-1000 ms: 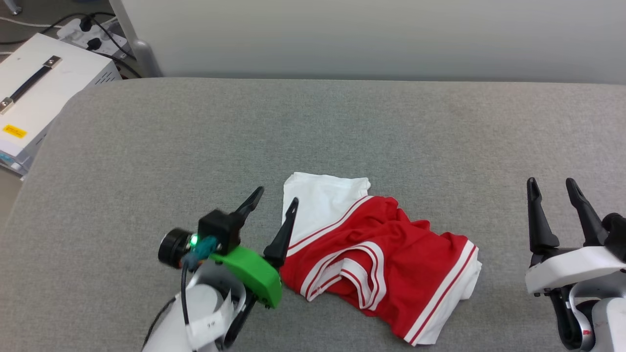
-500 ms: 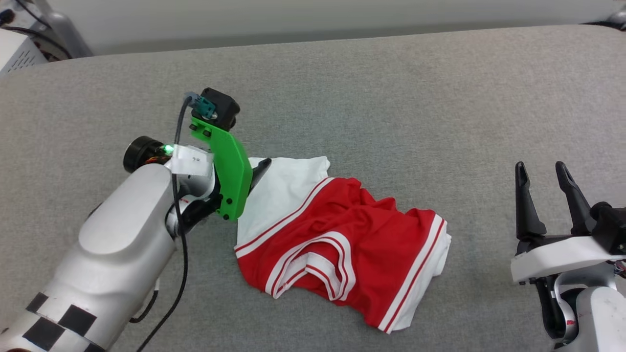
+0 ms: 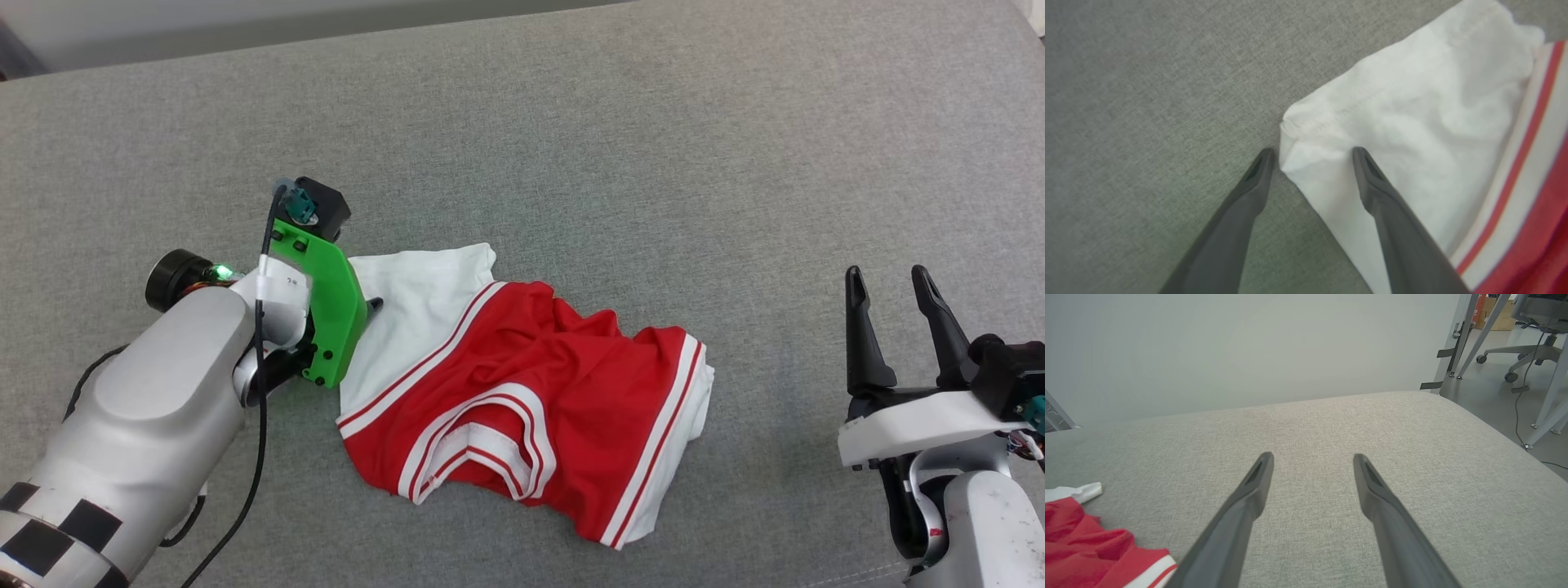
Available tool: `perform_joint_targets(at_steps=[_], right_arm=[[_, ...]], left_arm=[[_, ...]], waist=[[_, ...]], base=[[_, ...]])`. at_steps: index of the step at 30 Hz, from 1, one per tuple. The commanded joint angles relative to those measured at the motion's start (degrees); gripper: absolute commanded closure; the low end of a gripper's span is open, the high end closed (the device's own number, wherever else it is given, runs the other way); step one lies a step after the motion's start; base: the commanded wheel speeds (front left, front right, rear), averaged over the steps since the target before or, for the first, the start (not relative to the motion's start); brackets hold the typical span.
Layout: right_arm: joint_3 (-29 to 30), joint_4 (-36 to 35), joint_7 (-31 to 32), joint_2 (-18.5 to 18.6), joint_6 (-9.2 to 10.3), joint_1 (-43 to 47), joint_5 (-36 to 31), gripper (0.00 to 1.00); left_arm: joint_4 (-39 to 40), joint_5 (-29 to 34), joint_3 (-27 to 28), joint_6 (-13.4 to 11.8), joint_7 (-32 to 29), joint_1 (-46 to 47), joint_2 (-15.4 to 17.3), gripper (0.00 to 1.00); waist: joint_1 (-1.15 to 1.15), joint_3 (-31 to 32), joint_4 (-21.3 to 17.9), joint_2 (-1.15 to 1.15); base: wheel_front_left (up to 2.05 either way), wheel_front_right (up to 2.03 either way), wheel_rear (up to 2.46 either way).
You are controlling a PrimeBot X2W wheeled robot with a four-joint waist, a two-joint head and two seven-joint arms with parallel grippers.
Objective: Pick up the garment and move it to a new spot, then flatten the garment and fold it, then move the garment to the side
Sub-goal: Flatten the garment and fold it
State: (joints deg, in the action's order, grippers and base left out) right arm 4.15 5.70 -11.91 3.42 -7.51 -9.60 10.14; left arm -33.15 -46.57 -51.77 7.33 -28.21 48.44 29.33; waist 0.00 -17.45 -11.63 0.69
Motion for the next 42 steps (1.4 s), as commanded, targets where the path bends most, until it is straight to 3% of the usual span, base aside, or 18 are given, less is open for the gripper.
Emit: perform_joint_targets(at_steps=[1,2,10,16,24,26,35,38,42], right_arm=[[0.0,0.3,-0.4,-0.2,0.02,-0.8,-0.6,0.00],[0.1,0.3,-0.4,-0.3,0.02,-0.8,-0.7,0.00],[-0.4,0.1,0.7,0.2,0.02,-0.5,-1.6,0.00],[-0.8,-0.2,2.2,1.2,0.02,0.6,-1.6,0.00],[-1.4,-0.6,5.3,2.2,0.02,1.9,-1.3,0.00],[-1.5,-0.6,6.1,2.4,0.02,2.2,-1.2,0.00],[-1.2,-1.4,8.2,3.7,0.02,3.1,-0.7,0.00],[-0.9,-1.8,8.5,3.9,0.02,3.7,-0.5,0.00],[-0.7,-2.7,9.0,4.0,0.02,5.3,-0.2,0.00]], left_arm=[[-1.4,-1.5,-1.2,0.2,-0.2,-0.2,-0.3,0.91],[-1.8,-2.1,-1.5,0.2,-0.2,-0.2,-0.3,1.00],[-7.9,-5.4,1.1,0.1,7.2,0.5,-0.3,1.00],[-11.7,-7.0,4.7,-1.1,14.3,-0.5,1.3,1.00],[-13.0,-8.8,6.4,-2.1,18.7,-6.1,3.3,1.00],[-12.4,-8.8,6.4,-2.1,20.5,-7.4,3.3,0.00],[-4.7,-4.1,8.4,-4.1,40.7,-10.1,1.7,0.00],[0.6,-1.7,10.4,-5.6,42.9,-12.1,1.4,0.00],[15.0,6.4,19.4,-10.2,43.2,-19.4,0.2,0.00]], waist=[[0.00,-0.1,0.0,-0.69],[0.00,-0.1,0.0,-0.69],[0.00,1.2,2.1,-0.69],[0.00,3.9,5.9,-0.69],[0.00,6.1,10.5,-0.69],[0.00,6.3,11.5,-0.69],[0.00,8.4,15.3,-0.69],[0.00,9.6,16.2,-0.69],[0.00,11.2,17.4,-0.69]], base=[[0.00,0.00,0.00],[0.00,0.00,0.00],[0.00,0.00,0.00],[0.00,0.00,0.00],[0.00,0.00,0.00],[0.00,0.00,0.00],[0.00,0.00,0.00],[0.00,0.00,0.00],[0.00,0.00,0.00]])
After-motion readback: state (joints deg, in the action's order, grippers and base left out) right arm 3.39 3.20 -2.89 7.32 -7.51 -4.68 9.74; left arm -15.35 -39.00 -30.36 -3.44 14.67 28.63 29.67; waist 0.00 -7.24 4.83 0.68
